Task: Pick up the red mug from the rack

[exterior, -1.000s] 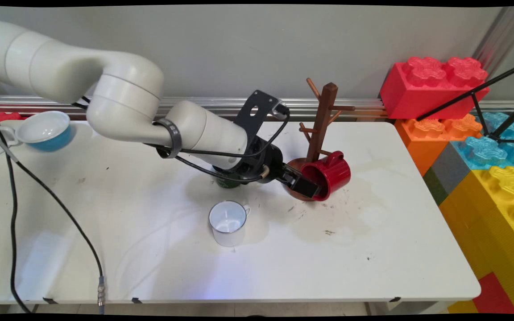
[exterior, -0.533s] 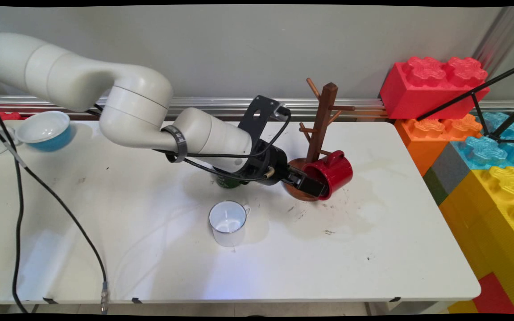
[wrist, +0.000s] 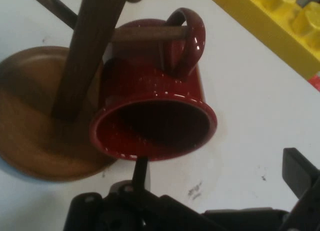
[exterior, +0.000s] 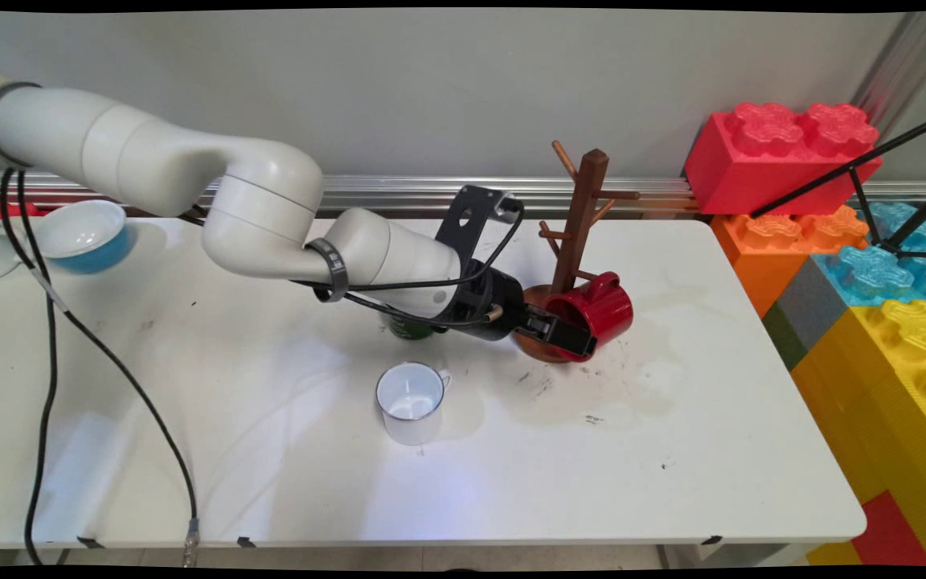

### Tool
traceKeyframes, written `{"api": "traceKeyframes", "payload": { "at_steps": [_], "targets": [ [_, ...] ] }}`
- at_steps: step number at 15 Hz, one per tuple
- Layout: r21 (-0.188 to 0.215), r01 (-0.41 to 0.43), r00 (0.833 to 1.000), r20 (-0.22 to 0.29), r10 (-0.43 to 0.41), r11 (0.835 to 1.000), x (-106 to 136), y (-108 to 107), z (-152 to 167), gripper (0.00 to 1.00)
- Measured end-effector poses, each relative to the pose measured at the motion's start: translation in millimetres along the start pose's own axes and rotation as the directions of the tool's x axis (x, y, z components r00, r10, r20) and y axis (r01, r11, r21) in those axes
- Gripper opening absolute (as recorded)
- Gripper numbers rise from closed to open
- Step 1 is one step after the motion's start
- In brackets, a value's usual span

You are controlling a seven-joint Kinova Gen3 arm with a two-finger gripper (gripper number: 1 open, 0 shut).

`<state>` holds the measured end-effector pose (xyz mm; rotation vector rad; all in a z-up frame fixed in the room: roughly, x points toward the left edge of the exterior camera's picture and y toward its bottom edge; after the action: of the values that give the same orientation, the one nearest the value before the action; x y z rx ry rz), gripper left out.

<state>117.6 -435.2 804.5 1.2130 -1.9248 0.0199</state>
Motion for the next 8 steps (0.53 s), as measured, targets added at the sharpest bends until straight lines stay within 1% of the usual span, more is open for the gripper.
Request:
{"api": "traceKeyframes", "payload": {
  "at_steps": [4, 8],
  "targets": [
    [-0.013, 0.055, 0.998, -0.014, -0.055, 0.998, -3, 0, 9, 1.00],
    [-0.011, 0.104, 0.994, -0.040, -0.104, 0.995, -2, 2, 14, 1.00]
  ]
}}
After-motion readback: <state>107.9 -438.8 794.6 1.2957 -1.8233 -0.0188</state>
